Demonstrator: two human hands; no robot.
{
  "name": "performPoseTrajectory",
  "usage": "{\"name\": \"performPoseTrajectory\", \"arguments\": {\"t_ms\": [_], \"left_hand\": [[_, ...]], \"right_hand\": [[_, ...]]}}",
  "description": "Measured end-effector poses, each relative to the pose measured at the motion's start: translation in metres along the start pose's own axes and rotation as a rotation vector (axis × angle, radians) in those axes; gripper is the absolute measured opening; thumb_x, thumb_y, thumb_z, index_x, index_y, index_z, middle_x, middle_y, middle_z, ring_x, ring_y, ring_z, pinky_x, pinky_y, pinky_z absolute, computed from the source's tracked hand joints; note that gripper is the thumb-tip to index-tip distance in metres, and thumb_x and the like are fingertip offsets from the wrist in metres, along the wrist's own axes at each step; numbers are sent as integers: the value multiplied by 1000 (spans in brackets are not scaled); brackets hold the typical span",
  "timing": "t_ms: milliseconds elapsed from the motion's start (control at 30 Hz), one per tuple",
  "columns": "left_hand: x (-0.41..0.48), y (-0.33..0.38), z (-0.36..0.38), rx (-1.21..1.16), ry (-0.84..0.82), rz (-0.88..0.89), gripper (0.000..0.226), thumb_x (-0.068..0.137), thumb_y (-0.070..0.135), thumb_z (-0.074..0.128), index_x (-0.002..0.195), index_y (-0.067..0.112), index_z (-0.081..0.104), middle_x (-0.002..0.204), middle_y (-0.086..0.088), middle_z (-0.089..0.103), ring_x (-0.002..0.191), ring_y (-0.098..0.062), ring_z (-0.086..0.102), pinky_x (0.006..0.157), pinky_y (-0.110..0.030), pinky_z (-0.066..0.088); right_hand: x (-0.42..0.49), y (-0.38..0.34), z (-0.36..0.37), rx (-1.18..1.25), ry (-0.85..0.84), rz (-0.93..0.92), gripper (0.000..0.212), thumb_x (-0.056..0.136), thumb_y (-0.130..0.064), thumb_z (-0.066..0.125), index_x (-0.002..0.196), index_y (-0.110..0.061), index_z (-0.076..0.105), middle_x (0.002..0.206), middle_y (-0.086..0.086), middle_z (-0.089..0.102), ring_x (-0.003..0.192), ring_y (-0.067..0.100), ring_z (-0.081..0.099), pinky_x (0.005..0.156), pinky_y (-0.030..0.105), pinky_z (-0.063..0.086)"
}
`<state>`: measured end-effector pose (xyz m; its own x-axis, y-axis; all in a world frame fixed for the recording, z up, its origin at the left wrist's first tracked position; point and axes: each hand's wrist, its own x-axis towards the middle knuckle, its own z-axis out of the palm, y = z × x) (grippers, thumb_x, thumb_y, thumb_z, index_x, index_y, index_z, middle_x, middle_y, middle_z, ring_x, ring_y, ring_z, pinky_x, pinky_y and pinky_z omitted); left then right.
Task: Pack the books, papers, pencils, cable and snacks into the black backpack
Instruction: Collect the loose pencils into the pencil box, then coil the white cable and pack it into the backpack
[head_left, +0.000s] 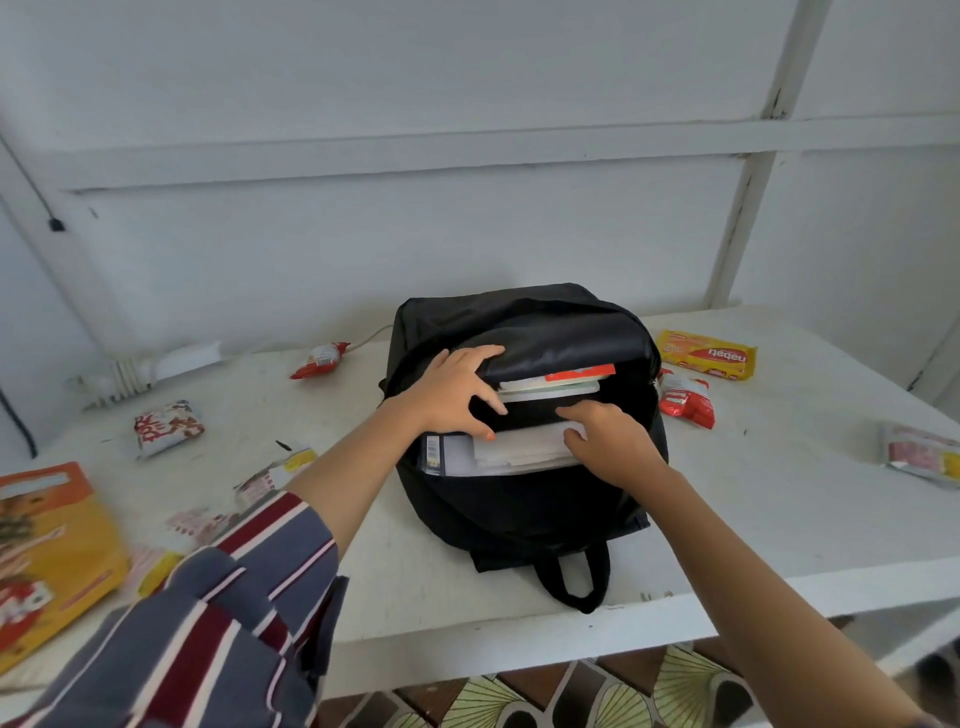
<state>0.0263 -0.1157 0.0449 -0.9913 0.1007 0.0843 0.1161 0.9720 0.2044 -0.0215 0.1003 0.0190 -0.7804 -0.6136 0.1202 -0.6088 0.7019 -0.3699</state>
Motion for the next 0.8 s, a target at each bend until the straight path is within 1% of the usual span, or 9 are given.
{"name": "performPoseTrajectory", "arguments": {"t_ms": [67, 133, 267, 333, 433, 533, 633, 700, 800], "left_hand": [[-5, 3, 4, 15, 38, -6, 37, 75, 32, 75, 111, 34, 67, 156, 4, 10, 144, -19, 0, 114, -46, -9], [-13, 6, 2, -20, 126, 3, 33, 78, 29, 73, 111, 33, 68, 156, 3, 14, 144, -21, 0, 116, -46, -5], [-45, 11, -7, -234, 433, 4, 20, 82, 17, 69, 101, 24, 73, 143, -2, 42, 137, -19, 28, 114, -34, 21], [-69, 7, -15, -298, 572, -90, 21, 83, 13, 67, 101, 20, 72, 133, -2, 52, 127, -16, 42, 108, -29, 30], [-119, -9, -24, -356, 707, -277, 25, 83, 11, 66, 108, 14, 69, 120, 0, 59, 117, -16, 51, 101, -25, 35], [-178, -30, -25, -339, 748, -508, 28, 85, 17, 64, 113, 18, 66, 119, 0, 59, 112, -12, 53, 97, -26, 38], [-237, -46, -23, -289, 770, -724, 31, 87, 19, 63, 118, 20, 62, 125, 0, 58, 117, -16, 51, 97, -25, 36], [-275, -57, -23, -247, 748, -850, 35, 88, 20, 62, 123, 18, 59, 130, -3, 56, 121, -19, 49, 98, -26, 34], [-327, -75, -24, -269, 726, -978, 40, 88, 22, 62, 127, 18, 56, 131, -5, 55, 119, -21, 51, 99, -34, 40]], "right_hand": [[-6, -6, 0, 29, 5, -27, 42, 94, -19, 46, 136, -17, 47, 139, 3, 49, 124, 21, 48, 97, 31, 42], [-11, -14, 0, 58, 28, -68, 41, 94, -19, 48, 135, -17, 49, 138, 3, 50, 124, 20, 48, 99, 31, 41], [-12, -45, -4, 183, 9, -188, 39, 93, -15, 52, 132, -13, 52, 134, 5, 54, 121, 19, 51, 101, 29, 40], [-9, -68, -4, 263, -29, -265, 39, 91, -12, 53, 130, -11, 54, 132, 6, 56, 120, 19, 52, 101, 25, 39], [-7, -109, 6, 367, -123, -359, 42, 91, -9, 55, 132, -11, 52, 132, 5, 56, 122, 17, 51, 100, 19, 35], [-5, -155, 23, 429, -214, -434, 44, 91, -11, 55, 135, -13, 48, 134, 7, 54, 122, 16, 51, 96, 16, 33], [-3, -202, 43, 455, -315, -497, 45, 92, -12, 54, 136, -14, 46, 134, 9, 52, 122, 18, 51, 91, 15, 34], [-2, -235, 58, 480, -377, -521, 45, 92, -12, 55, 136, -16, 46, 134, 10, 53, 121, 20, 51, 91, 19, 36], [-3, -282, 84, 515, -448, -514, 47, 89, -12, 57, 135, -19, 48, 132, 11, 53, 117, 22, 53, 98, 31, 42]]}}
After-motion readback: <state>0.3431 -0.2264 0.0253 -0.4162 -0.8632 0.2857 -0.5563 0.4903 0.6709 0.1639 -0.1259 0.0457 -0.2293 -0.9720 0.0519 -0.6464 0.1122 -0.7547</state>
